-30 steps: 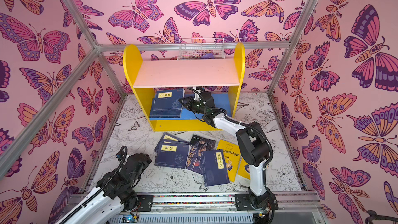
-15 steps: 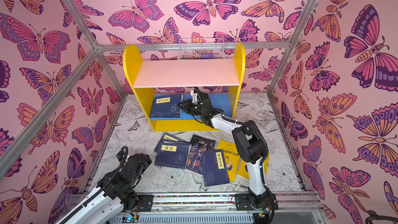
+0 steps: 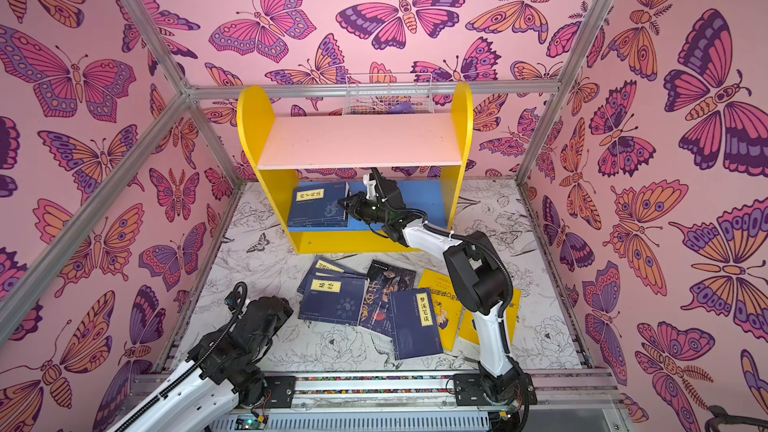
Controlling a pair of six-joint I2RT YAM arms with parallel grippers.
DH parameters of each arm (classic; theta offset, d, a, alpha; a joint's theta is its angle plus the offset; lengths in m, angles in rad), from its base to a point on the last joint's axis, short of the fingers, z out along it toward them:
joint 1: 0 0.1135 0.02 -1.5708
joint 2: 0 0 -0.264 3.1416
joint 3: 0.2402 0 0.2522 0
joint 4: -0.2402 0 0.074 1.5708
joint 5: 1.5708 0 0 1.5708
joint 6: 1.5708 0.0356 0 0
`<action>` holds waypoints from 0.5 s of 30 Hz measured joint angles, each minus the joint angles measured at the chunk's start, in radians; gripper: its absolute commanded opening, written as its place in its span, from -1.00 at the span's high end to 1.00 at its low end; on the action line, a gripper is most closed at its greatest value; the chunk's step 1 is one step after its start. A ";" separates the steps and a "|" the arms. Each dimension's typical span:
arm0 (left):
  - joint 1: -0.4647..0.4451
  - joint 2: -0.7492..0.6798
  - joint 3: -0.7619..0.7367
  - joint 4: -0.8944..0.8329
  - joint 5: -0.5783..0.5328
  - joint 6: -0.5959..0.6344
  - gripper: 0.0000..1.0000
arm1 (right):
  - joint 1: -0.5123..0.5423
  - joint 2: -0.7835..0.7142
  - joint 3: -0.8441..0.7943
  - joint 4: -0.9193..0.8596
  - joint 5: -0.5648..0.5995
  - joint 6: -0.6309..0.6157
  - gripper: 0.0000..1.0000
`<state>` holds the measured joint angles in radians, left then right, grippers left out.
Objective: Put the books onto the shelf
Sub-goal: 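Carry the blue book with the right gripper onto the shelf stack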
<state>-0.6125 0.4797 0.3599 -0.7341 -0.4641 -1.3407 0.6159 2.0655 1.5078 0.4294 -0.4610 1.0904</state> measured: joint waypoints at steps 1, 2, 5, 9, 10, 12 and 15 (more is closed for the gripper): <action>0.000 0.000 0.000 0.000 0.000 0.000 -0.58 | 0.001 0.000 0.001 -0.005 0.006 -0.005 1.00; 0.000 0.000 0.000 0.000 0.000 0.001 -0.58 | 0.002 0.000 0.001 -0.011 0.013 -0.012 1.00; 0.000 0.000 0.000 0.000 0.000 0.001 -0.58 | 0.006 0.000 0.001 -0.030 0.037 -0.024 1.00; 0.000 0.000 0.000 0.000 0.001 0.001 -0.58 | 0.011 0.000 0.001 -0.037 0.057 -0.033 1.00; 0.000 0.000 0.000 0.000 0.001 0.001 -0.58 | 0.011 0.000 0.001 -0.037 0.060 -0.035 1.00; 0.000 0.000 0.000 0.000 0.001 0.001 -0.58 | 0.013 0.000 0.001 -0.037 0.069 -0.040 1.00; 0.000 0.000 0.000 0.000 0.001 0.001 -0.59 | 0.015 0.000 0.000 -0.038 0.080 -0.044 0.94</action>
<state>-0.6125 0.4797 0.3599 -0.7338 -0.4629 -1.3399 0.6312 2.0655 1.5082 0.3916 -0.3813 1.0466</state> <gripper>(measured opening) 0.791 0.122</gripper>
